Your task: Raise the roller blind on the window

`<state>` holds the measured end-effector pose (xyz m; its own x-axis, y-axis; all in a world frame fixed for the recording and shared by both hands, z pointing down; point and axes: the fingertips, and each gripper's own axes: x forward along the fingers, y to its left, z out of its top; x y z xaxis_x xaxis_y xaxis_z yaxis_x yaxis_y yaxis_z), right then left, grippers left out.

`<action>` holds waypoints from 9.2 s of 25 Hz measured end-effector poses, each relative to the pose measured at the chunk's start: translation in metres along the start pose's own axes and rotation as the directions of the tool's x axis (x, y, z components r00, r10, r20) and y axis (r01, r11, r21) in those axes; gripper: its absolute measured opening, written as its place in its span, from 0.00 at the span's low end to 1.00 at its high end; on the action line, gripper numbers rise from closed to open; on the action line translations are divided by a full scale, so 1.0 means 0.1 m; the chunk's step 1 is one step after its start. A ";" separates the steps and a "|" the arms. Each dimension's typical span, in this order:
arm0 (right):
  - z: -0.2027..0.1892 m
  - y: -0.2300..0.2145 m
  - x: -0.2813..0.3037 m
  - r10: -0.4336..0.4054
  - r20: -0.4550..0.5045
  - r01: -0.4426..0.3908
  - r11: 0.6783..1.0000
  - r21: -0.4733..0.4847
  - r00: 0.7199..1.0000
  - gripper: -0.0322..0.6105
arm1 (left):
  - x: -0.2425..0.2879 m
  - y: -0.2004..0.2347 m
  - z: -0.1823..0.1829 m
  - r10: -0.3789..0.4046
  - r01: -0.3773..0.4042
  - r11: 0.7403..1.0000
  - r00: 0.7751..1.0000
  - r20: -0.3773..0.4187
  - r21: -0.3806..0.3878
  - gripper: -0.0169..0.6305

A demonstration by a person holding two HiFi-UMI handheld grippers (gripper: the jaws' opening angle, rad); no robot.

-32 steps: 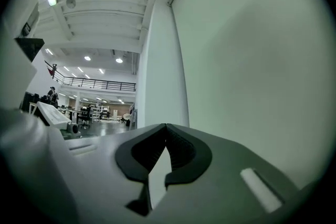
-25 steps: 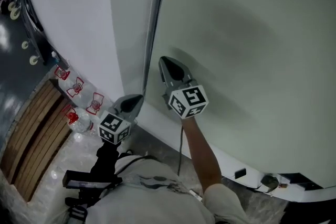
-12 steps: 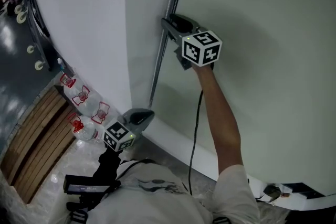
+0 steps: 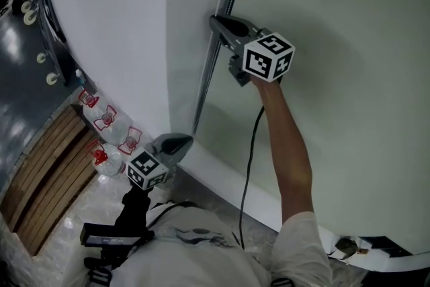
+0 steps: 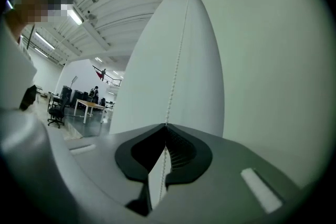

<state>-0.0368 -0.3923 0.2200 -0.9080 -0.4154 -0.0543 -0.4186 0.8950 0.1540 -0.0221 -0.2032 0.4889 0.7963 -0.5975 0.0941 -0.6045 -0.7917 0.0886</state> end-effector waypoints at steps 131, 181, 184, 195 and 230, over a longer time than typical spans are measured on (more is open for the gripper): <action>1.09 0.93 -0.67 0.190 0.138 -0.205 0.973 0.101 0.972 0.30 | 0.56 -0.56 0.71 -0.417 0.432 0.900 0.890 0.186 -0.050 0.02; -0.16 1.43 -0.90 0.220 0.030 -0.220 0.940 0.259 0.975 0.07 | 0.58 -0.59 0.67 -0.425 0.441 0.895 0.888 0.174 -0.066 0.02; -0.41 1.52 -0.89 0.236 -0.004 -0.225 0.929 0.294 0.972 0.07 | 0.58 -0.59 0.66 -0.423 0.440 0.895 0.890 0.172 -0.074 0.02; -0.60 1.54 -0.96 0.219 0.004 -0.209 0.928 0.309 0.976 0.11 | 0.58 -0.59 0.66 -0.426 0.445 0.893 0.886 0.183 -0.074 0.02; 1.70 0.82 -0.66 0.230 0.232 -0.260 0.959 0.109 0.945 0.07 | 0.58 -0.61 0.52 -0.421 0.444 0.887 0.890 0.175 -0.124 0.02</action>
<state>-0.0135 -0.2642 0.0686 -0.9580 -0.1490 -0.2450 -0.1670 0.9845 0.0542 0.0626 -0.1961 0.4376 0.9671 -0.2206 -0.1268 -0.1853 -0.9521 0.2434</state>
